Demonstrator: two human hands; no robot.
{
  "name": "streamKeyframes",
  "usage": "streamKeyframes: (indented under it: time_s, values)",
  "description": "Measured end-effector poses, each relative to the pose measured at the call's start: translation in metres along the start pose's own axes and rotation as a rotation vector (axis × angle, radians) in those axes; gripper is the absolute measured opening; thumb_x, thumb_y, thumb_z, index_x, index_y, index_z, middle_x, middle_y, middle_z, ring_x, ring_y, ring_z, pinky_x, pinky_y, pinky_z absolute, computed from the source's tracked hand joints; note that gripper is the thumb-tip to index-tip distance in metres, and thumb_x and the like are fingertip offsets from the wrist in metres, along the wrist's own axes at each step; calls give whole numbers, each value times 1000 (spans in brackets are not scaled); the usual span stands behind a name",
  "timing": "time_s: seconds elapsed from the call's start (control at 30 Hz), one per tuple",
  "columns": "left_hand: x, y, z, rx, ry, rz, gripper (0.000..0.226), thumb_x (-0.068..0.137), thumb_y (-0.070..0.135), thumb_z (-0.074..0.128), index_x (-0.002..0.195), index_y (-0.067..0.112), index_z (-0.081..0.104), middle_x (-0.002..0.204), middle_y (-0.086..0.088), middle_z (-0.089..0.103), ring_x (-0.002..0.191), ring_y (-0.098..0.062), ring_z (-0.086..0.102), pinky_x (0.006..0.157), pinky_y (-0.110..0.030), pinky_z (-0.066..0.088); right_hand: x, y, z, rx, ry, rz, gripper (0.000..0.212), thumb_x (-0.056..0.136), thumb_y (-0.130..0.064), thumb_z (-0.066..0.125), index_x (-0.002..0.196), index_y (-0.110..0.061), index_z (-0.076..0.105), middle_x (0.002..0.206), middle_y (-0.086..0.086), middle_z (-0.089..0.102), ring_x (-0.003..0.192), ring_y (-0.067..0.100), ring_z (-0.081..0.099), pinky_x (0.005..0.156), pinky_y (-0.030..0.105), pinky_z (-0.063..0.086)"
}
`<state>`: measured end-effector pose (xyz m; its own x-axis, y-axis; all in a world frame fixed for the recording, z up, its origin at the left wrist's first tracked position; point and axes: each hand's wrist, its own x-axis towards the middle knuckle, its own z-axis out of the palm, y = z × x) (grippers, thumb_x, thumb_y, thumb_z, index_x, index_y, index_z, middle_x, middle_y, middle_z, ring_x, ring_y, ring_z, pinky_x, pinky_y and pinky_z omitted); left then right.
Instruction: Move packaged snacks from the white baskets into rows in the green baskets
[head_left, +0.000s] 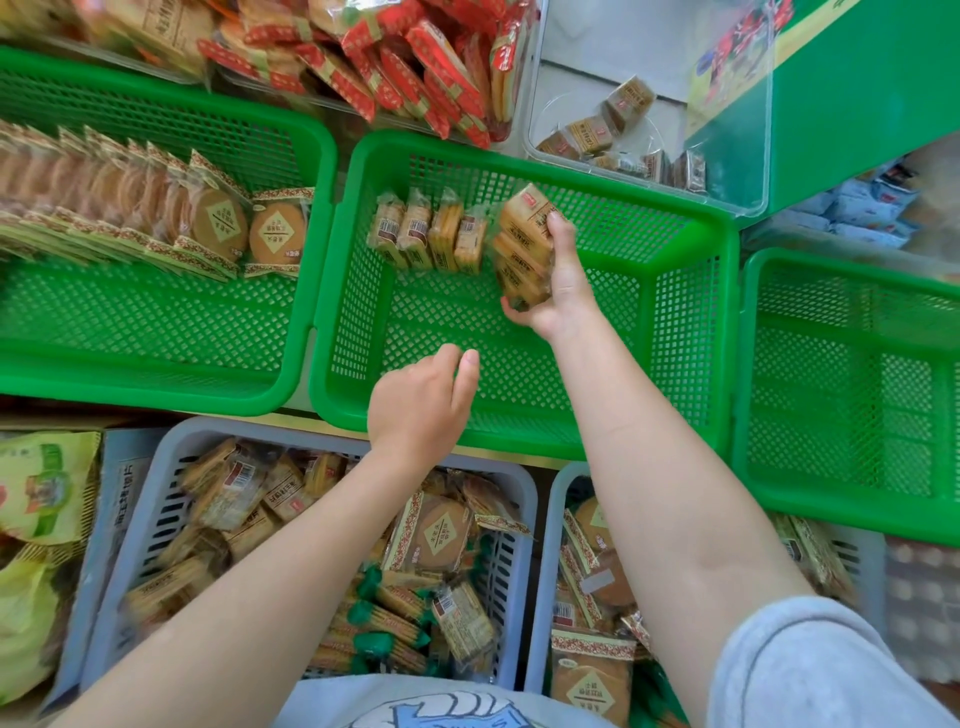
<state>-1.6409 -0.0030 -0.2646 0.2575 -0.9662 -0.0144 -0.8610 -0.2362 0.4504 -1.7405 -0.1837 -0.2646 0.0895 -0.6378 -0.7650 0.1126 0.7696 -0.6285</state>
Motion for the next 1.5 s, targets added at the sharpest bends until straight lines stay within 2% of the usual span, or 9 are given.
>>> streamKeyframes:
  time_s: [0.13, 0.3, 0.37, 0.63, 0.83, 0.97, 1.13, 1.3, 1.5]
  values:
    - [-1, 0, 2, -12, 21, 5, 50, 101, 45, 22, 76, 15, 52, 51, 2, 47, 38, -24, 40, 40, -24, 12, -8, -13, -26, -175, 108, -39, 90, 59, -67, 77, 130, -19, 50, 125, 10, 66, 109, 27, 61, 80, 40, 47]
    - [-2, -1, 2, -8, 25, 14, 49, 101, 46, 19, 76, 16, 50, 52, 2, 46, 39, -24, 42, 40, -25, 13, -13, -35, -31, -806, 488, -270, 80, 67, -63, 78, 124, -22, 40, 137, 15, 32, 124, 34, 43, 103, 37, 42]
    - [-2, -1, 1, -8, 17, 5, 49, 101, 46, 19, 76, 17, 48, 53, 3, 47, 39, -24, 41, 40, -26, 13, -15, -41, -17, -941, 547, -285, 84, 70, -60, 77, 133, -19, 38, 147, 21, 24, 133, 39, 33, 95, 33, 37]
    - [1, 3, -6, 15, -24, 8, 47, 100, 42, 26, 74, 14, 54, 50, 4, 40, 37, -23, 30, 41, -23, 6, -12, -45, -8, -910, 344, -269, 91, 66, -67, 77, 135, -21, 37, 143, 17, 28, 128, 35, 41, 110, 44, 39]
    - [1, 2, -11, 74, -68, 98, 7, 92, 14, 68, 90, 7, 68, 58, -6, 54, 35, -27, 45, 31, -26, 25, -15, -21, 19, -505, 140, -182, 95, 37, -76, 72, 112, -26, 41, 128, 9, 54, 109, 28, 60, 81, 41, 52]
    - [1, 2, -5, 79, -85, 37, 35, 105, 33, 36, 94, 12, 62, 64, -4, 57, 45, -29, 49, 37, -29, 24, -16, -21, 4, -357, 95, -133, 77, 68, -65, 76, 121, -23, 39, 126, 6, 59, 113, 28, 61, 88, 47, 50]
    - [0, 3, -7, 43, -45, 27, 29, 103, 29, 49, 82, 12, 59, 54, 3, 40, 39, -25, 36, 37, -25, 17, -8, -20, -18, -227, 376, -16, 94, 58, -71, 76, 128, -20, 39, 125, 12, 60, 105, 29, 63, 84, 43, 52]
    - [6, 0, -4, 116, -75, 58, 71, 94, 47, -2, 103, 16, 62, 72, 2, 56, 50, -24, 40, 42, -31, 10, -16, -13, -3, -756, 669, -96, 96, 71, -63, 74, 145, -18, 31, 142, 19, 29, 126, 37, 39, 86, 36, 34]
    - [6, 2, -4, 49, 3, 20, 55, 98, 46, 17, 80, 13, 57, 56, 2, 47, 42, -26, 41, 41, -26, 9, -11, -1, 25, -1079, 586, -284, 100, 73, -71, 72, 147, -21, 28, 151, 23, 19, 129, 40, 32, 96, 44, 44]
